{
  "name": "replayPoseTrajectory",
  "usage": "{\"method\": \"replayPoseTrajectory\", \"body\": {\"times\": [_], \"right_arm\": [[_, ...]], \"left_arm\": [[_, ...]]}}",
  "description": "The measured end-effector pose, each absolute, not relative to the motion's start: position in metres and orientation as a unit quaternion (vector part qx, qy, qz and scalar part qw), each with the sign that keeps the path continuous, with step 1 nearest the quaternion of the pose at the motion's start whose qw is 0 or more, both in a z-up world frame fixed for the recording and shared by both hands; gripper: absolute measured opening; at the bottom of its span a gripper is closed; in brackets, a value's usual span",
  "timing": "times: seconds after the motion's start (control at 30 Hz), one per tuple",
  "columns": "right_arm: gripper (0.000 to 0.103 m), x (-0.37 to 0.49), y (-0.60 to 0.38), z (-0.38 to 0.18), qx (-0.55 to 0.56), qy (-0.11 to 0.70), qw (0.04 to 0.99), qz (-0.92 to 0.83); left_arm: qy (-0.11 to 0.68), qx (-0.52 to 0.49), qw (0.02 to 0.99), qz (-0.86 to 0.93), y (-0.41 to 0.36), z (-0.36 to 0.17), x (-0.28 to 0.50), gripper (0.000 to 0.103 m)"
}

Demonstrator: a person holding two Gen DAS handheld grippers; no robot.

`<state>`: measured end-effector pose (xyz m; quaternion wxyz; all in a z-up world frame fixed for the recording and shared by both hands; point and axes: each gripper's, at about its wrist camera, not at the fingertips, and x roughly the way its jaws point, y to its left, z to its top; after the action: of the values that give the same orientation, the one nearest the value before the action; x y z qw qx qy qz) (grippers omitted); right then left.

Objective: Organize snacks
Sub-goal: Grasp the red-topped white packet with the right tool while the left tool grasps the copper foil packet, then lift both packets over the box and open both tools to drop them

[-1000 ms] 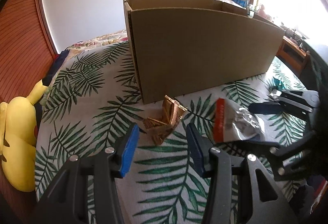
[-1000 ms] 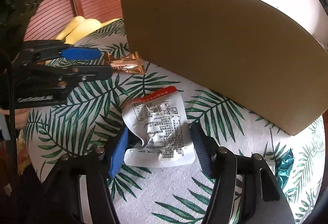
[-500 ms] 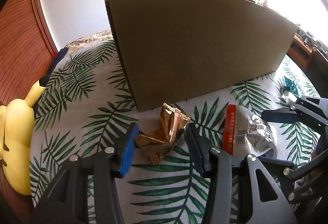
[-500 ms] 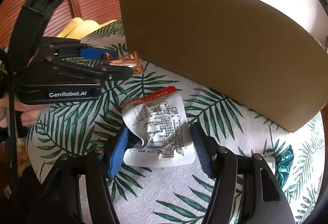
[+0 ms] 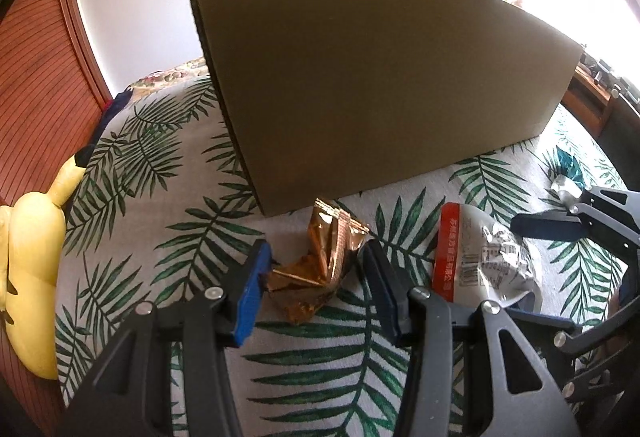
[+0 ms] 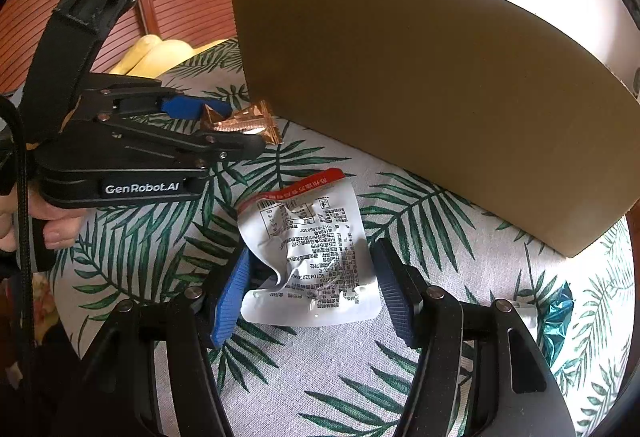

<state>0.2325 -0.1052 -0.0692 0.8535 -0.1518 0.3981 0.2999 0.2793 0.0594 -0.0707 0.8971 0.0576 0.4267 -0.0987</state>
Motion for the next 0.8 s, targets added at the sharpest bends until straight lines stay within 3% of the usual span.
{"method": "replayPoseTrajectory", "body": {"times": [0.23, 0.8], "right_arm": [[0.062, 0.232, -0.106, -0.069, -0.152, 0.398, 0.854, 0.300], [0.062, 0.232, -0.105, -0.069, -0.152, 0.397, 0.854, 0.300]], "left_arm": [[0.419, 0.056, 0.900, -0.103, 0.061, -0.070, 0.268, 0.026], [0.397, 0.036, 0.909, -0.118, 0.067, -0.056, 0.239, 0.023]]}}
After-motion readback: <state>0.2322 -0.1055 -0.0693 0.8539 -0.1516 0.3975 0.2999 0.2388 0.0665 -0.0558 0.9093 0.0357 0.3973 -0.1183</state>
